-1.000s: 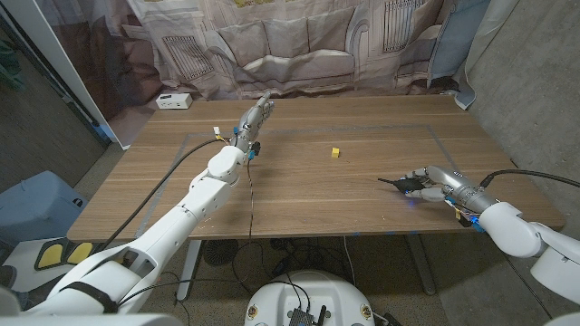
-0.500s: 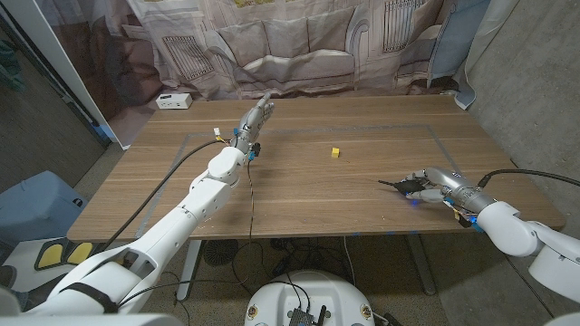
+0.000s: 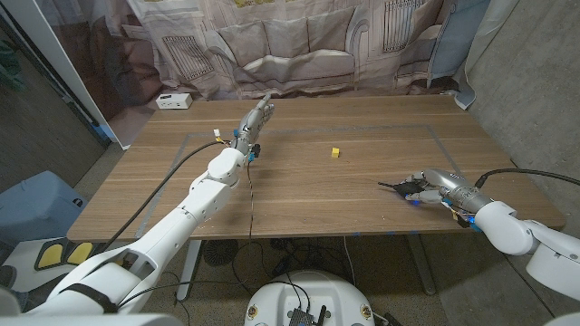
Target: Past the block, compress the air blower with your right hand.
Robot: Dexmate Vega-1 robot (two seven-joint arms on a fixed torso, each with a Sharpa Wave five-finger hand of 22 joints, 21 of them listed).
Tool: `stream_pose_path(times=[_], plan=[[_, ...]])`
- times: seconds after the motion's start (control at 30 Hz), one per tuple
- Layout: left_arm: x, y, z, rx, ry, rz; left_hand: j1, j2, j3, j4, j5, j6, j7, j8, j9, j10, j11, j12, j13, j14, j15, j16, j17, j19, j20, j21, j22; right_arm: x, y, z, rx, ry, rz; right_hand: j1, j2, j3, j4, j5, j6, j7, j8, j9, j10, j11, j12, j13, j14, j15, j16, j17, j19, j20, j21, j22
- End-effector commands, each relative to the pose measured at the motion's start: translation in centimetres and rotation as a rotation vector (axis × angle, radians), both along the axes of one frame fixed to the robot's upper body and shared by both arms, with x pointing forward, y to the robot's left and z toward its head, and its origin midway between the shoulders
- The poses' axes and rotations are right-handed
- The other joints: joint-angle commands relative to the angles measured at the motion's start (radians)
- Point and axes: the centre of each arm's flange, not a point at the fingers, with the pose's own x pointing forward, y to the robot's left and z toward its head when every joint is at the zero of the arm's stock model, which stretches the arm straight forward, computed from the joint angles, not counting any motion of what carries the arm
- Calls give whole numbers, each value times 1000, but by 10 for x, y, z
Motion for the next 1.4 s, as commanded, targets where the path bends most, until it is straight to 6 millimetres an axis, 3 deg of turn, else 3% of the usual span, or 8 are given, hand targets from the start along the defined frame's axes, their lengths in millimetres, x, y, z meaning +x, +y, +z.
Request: stream_pose_path(times=[0.03, 0.7, 1.4], plan=[[0, 1, 1, 1, 3, 8, 2, 9, 2, -7, -3, 7, 2, -1, 4, 9, 0, -2, 4, 3, -1, -3, 6, 8, -1, -3, 5, 4, -2, -2, -9, 8, -8, -6, 0, -2, -1, -1, 3, -1, 1, 3, 1, 2, 0, 2, -11, -53, -5, 3, -6, 6, -4, -1], [2, -2, 1, 2, 4, 2, 2, 9, 3, -7, -3, 8, -1, -1, 4, 10, 2, -1, 4, 3, -1, -3, 6, 8, -1, -3, 5, 9, -4, -2, -18, 13, -6, -15, -5, -10, -2, -2, 3, 0, 1, 3, -2, 7, 0, 2, -27, -45, -11, 4, -16, 10, -10, -2], [1, -4, 3, 3, 2, 3, 1, 10, 4, -8, -3, 10, 0, 0, 4, 9, 1, -2, 4, 4, 0, -3, 6, 8, 0, -3, 5, 8, -6, -2, -32, -5, -19, -69, -40, -46, 10, -8, -35, 2, -11, 2, -44, 7, -11, 2, -82, -11, -36, 2, -54, 33, -29, -3]])
